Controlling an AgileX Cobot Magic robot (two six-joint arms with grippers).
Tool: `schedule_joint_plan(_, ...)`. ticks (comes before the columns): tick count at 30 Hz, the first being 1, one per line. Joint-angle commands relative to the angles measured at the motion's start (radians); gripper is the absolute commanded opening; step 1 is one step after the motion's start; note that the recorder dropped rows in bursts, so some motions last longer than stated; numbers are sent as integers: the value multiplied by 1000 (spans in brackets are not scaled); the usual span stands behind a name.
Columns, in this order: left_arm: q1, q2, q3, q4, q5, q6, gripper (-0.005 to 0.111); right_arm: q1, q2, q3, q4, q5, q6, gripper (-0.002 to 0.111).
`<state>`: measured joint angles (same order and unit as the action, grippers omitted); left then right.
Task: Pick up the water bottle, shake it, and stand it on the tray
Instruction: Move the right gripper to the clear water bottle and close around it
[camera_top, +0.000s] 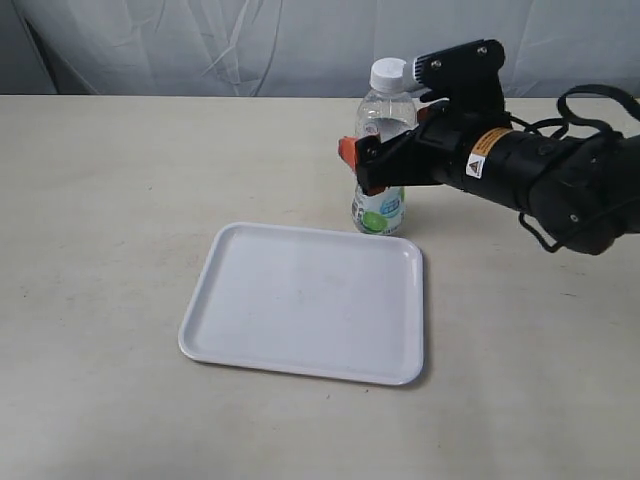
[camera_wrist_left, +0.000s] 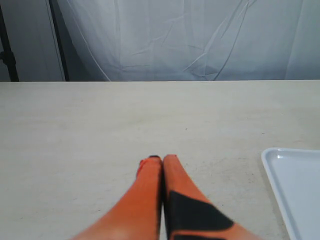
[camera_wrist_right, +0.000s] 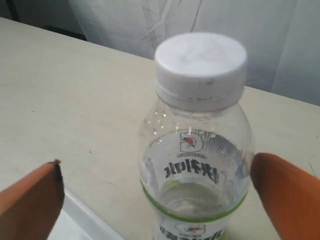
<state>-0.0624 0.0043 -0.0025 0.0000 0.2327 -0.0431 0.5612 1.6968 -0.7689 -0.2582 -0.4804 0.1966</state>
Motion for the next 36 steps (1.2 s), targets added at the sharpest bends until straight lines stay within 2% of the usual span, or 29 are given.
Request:
schedule_joint_plan(1, 1, -4, 3, 0, -1, 0, 0, -2, 50, -5, 5, -82, -15, 104)
schedule_joint_plan(11, 1, -4, 3, 0, -1, 0, 0, -2, 136, -5, 190, -187, -154, 104)
schedule_joint_plan(19, 1, -4, 3, 0, -1, 2, 0, -2, 191, -27, 198, -258, -164, 104)
schedule_joint_plan(31, 1, -4, 3, 0, -1, 0, 0, -2, 249, -91, 190, -251, -152, 104)
schedule_joint_plan(36, 1, -4, 3, 0, -1, 0, 0, -2, 249, -91, 283, -253, -152, 104)
